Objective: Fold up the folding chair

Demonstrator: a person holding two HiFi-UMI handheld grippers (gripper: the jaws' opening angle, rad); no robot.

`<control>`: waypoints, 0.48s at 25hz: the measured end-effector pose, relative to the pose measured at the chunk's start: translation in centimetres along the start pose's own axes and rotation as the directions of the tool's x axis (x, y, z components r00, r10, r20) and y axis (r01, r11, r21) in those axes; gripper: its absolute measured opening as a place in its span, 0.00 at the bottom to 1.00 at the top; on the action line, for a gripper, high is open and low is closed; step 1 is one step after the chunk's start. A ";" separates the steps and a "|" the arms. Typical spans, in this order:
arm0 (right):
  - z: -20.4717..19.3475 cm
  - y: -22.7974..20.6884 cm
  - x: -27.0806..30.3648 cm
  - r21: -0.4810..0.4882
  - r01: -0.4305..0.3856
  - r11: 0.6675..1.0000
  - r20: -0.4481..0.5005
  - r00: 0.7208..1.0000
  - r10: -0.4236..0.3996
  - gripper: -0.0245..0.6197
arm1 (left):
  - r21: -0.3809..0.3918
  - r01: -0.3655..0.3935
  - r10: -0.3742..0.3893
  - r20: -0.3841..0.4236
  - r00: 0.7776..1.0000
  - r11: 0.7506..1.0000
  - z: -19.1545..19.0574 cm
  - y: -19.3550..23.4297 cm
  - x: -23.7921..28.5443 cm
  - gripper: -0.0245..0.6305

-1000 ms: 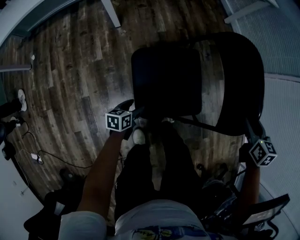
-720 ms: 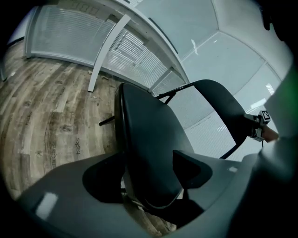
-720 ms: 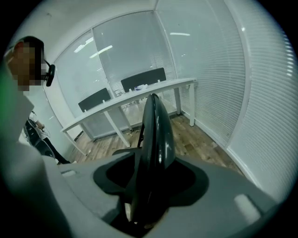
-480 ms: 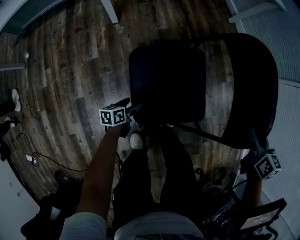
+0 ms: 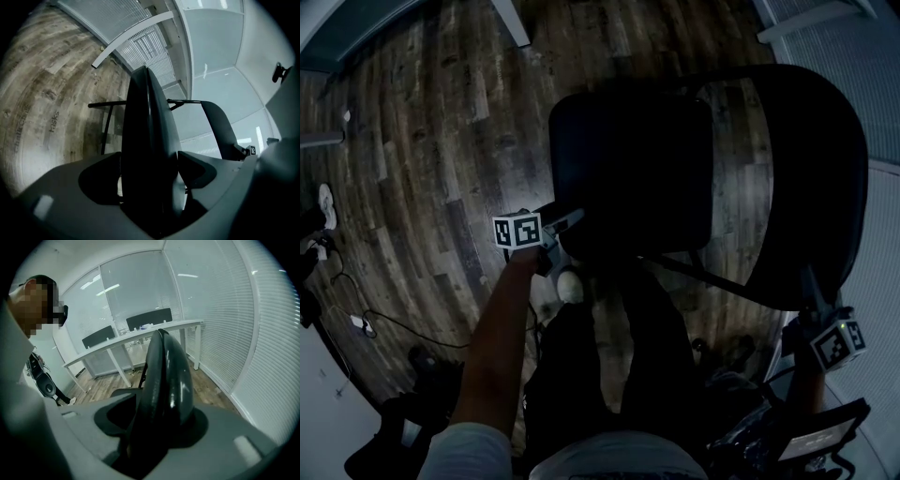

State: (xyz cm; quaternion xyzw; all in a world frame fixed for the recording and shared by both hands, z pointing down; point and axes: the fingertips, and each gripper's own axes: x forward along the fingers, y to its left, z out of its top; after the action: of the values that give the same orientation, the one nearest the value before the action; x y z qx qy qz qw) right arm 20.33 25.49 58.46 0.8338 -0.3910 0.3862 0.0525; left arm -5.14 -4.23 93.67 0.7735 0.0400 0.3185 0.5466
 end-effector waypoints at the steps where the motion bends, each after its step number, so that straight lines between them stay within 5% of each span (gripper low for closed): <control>1: -0.1 -0.1 0.0 0.002 -0.004 1.000 0.003 1.000 0.004 0.35 | -0.010 0.022 -0.022 0.004 1.000 1.000 0.0 -0.1 0.3 0.63; 6: 0.3 0.4 0.1 -0.010 -0.012 1.000 0.013 1.000 0.012 0.35 | -0.071 0.130 -0.128 0.036 0.991 0.989 0.6 -0.8 1.4 0.63; 12: 0.3 0.6 0.1 -0.020 -0.006 1.000 0.016 1.000 0.006 0.34 | -0.067 0.168 -0.165 0.048 0.985 0.984 0.5 -1.0 1.4 0.56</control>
State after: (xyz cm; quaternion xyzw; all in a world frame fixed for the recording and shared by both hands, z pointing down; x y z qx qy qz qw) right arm 20.15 24.96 58.17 0.8350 -0.3978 0.3759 0.0566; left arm -3.46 -3.69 93.31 0.7540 0.0816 0.2566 0.5991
